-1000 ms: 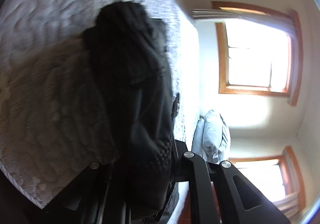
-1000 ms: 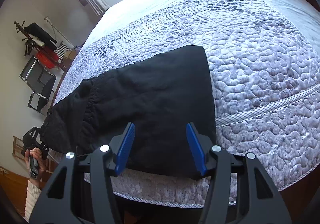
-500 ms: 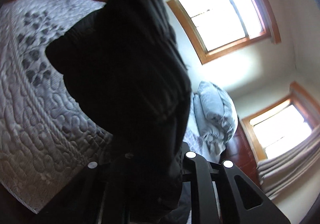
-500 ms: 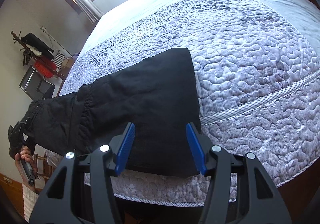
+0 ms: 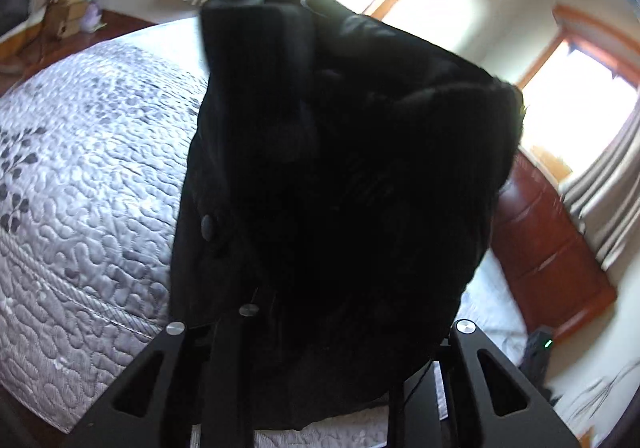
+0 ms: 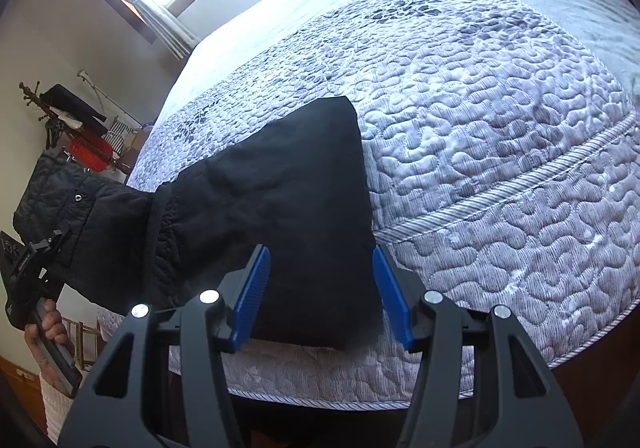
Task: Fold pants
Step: 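Lift the grasped edge with the left tool and fold it over the bundle, then open the left tool to release the folded pants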
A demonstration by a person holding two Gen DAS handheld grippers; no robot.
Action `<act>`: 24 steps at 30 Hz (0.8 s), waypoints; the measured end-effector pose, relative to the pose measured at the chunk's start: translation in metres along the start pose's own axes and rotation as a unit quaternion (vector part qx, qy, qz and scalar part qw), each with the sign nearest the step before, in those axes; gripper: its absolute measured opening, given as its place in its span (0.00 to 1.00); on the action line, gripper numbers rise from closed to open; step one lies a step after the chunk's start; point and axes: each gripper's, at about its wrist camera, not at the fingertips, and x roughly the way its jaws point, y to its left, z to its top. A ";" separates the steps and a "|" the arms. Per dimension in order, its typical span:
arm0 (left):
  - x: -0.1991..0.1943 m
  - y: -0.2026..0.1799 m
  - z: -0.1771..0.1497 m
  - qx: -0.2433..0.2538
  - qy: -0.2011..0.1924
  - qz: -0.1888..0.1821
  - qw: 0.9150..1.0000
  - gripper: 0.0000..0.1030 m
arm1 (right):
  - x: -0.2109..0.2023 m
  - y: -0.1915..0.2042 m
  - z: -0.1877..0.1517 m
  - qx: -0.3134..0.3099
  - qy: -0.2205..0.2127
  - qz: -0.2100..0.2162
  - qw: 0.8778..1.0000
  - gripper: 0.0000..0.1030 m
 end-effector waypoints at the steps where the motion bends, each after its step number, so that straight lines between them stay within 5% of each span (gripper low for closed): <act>1: 0.007 -0.007 -0.001 0.015 0.009 0.005 1.000 0.25 | -0.001 -0.002 0.000 0.001 -0.001 0.000 1.000 0.53; 5: 0.016 -0.023 -0.026 0.070 0.044 0.024 0.996 0.27 | -0.005 -0.011 -0.001 0.014 -0.007 0.002 1.000 0.54; 11: 0.083 -0.079 -0.069 0.155 0.106 0.061 0.980 0.34 | -0.009 -0.020 -0.001 0.026 -0.013 0.005 1.000 0.54; 20: 0.135 -0.137 -0.113 0.243 0.168 0.078 0.952 0.75 | -0.014 -0.027 -0.001 0.043 -0.020 0.014 0.999 0.60; 22: 0.125 -0.141 -0.114 0.254 0.175 0.081 0.948 0.86 | -0.016 -0.026 0.000 0.046 -0.021 0.020 0.999 0.62; 24: 0.089 -0.131 -0.152 0.255 0.174 0.080 0.948 0.88 | -0.018 -0.021 0.002 0.047 -0.025 0.031 0.998 0.71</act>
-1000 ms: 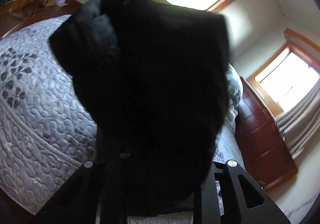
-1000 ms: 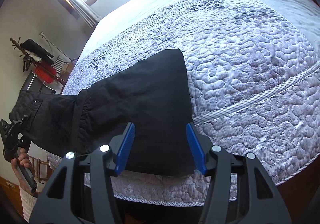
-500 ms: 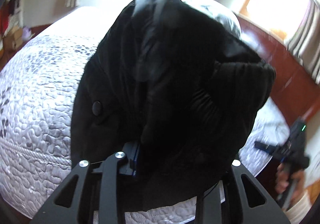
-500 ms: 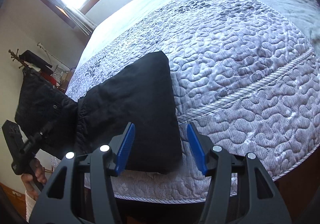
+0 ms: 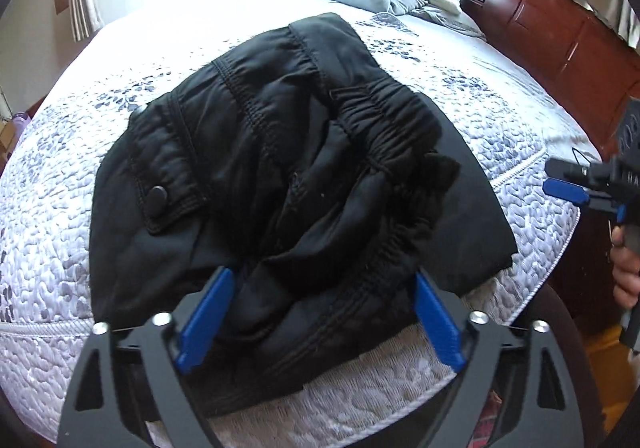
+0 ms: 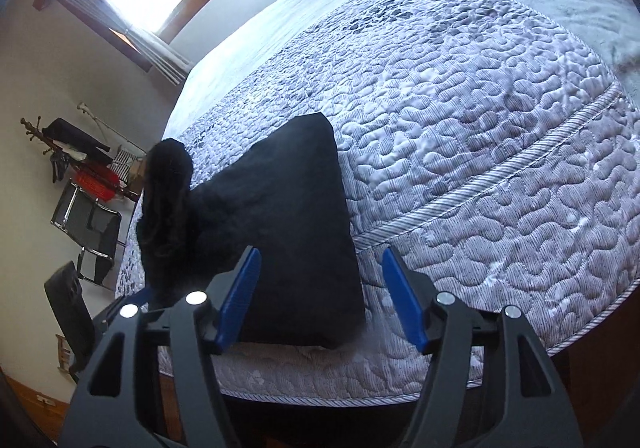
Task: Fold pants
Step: 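Open the left tool to release the folded pants, then grasp the loose black pant leg end with the right tool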
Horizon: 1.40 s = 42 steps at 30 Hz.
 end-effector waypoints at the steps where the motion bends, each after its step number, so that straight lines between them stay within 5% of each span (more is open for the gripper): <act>1: -0.005 0.008 0.000 -0.005 -0.006 -0.003 1.000 0.89 | 0.000 0.003 0.001 -0.001 -0.002 0.008 1.000 0.74; 5: -0.048 0.052 -0.017 -0.070 -0.063 -0.018 0.995 0.96 | 0.001 0.024 0.010 -0.001 -0.007 0.071 0.997 0.86; 7: -0.064 0.075 -0.024 -0.129 -0.098 -0.019 0.987 0.96 | 0.007 0.037 0.016 0.001 0.002 0.106 0.994 0.87; 15: -0.068 0.164 -0.052 -0.264 -0.072 0.053 0.960 0.96 | 0.058 0.083 0.029 -0.006 0.067 0.153 0.986 0.88; 29: -0.050 0.191 -0.078 -0.286 -0.024 0.055 0.956 0.96 | 0.119 0.085 0.019 0.064 0.141 0.195 0.969 0.88; 39: -0.046 0.195 -0.092 -0.295 -0.008 0.063 0.953 0.96 | 0.147 0.124 0.026 0.039 0.156 0.195 0.967 0.88; 42: -0.046 0.198 -0.096 -0.301 -0.001 0.064 0.952 0.96 | 0.152 0.129 0.026 0.037 0.158 0.194 0.968 0.78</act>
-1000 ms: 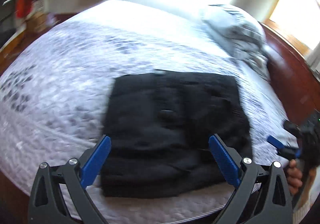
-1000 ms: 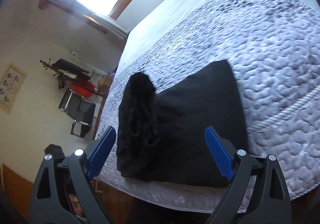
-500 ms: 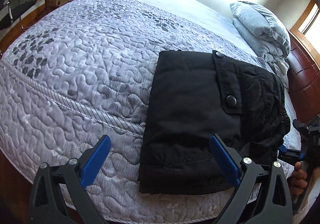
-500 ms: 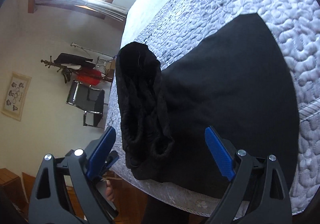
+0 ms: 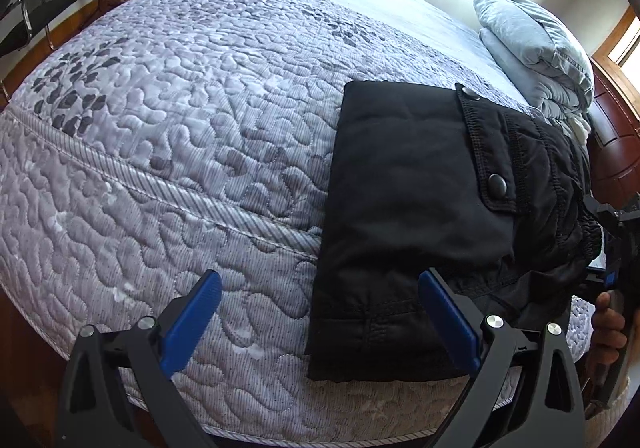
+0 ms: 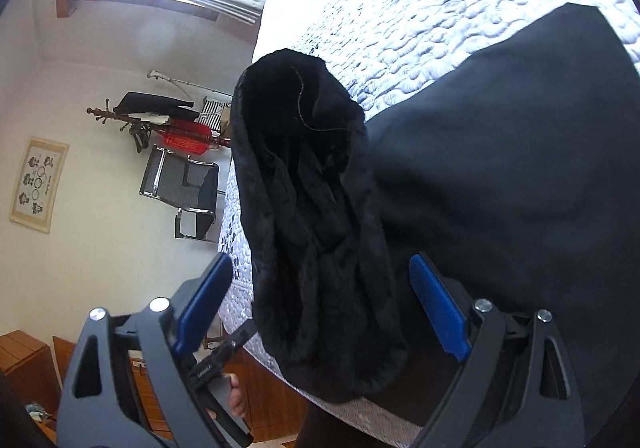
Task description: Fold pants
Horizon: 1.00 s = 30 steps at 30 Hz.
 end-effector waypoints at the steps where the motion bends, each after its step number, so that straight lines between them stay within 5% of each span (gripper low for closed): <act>1: 0.000 0.001 0.000 -0.002 0.002 0.000 1.000 0.96 | 0.002 0.000 0.001 0.001 0.001 0.000 1.000 0.71; 7: 0.000 0.005 -0.002 -0.009 0.005 0.002 1.000 0.96 | 0.011 0.007 -0.001 -0.006 0.010 0.008 1.000 0.32; 10: -0.001 0.006 -0.003 -0.012 0.008 0.002 1.000 0.96 | 0.008 0.010 -0.001 -0.010 0.010 0.014 1.000 0.24; 30: -0.034 0.023 0.002 -0.059 -0.025 -0.009 0.998 0.96 | -0.016 0.106 0.011 -0.028 0.001 0.073 0.997 0.20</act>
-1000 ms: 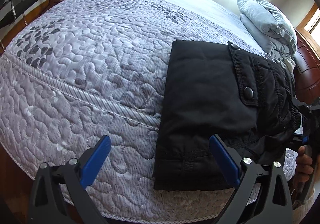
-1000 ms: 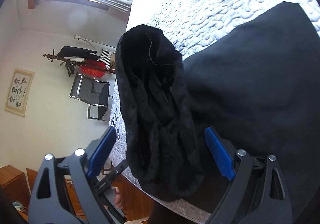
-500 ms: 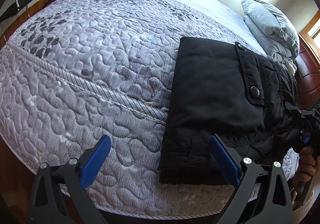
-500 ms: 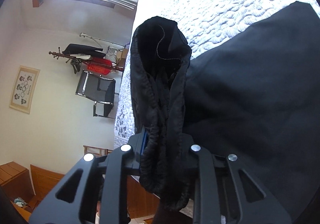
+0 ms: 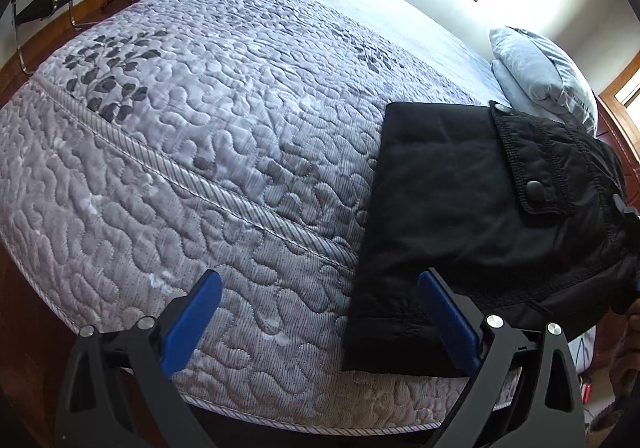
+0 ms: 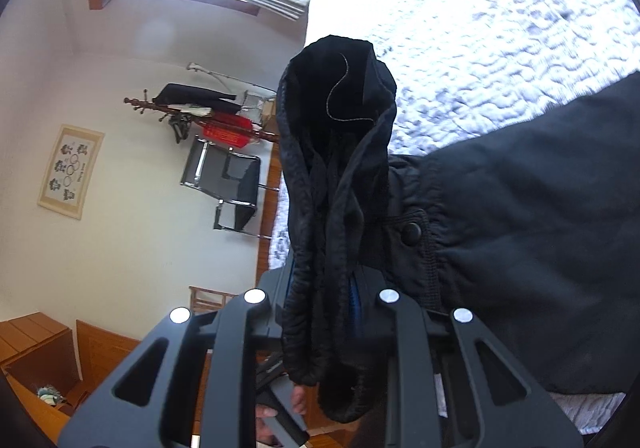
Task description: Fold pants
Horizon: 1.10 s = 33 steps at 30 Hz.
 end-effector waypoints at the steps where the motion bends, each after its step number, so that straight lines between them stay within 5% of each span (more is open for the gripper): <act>1: -0.002 0.001 0.001 -0.003 -0.002 -0.001 1.000 0.96 | -0.005 0.003 0.001 -0.002 -0.003 0.003 1.000 0.20; 16: 0.001 -0.028 -0.005 0.022 0.005 -0.017 1.000 0.96 | -0.078 -0.010 0.003 -0.001 -0.047 -0.014 0.999 0.20; 33: 0.005 -0.084 -0.004 0.090 0.013 -0.024 0.996 0.96 | -0.106 -0.158 -0.016 0.122 -0.064 -0.045 0.989 0.20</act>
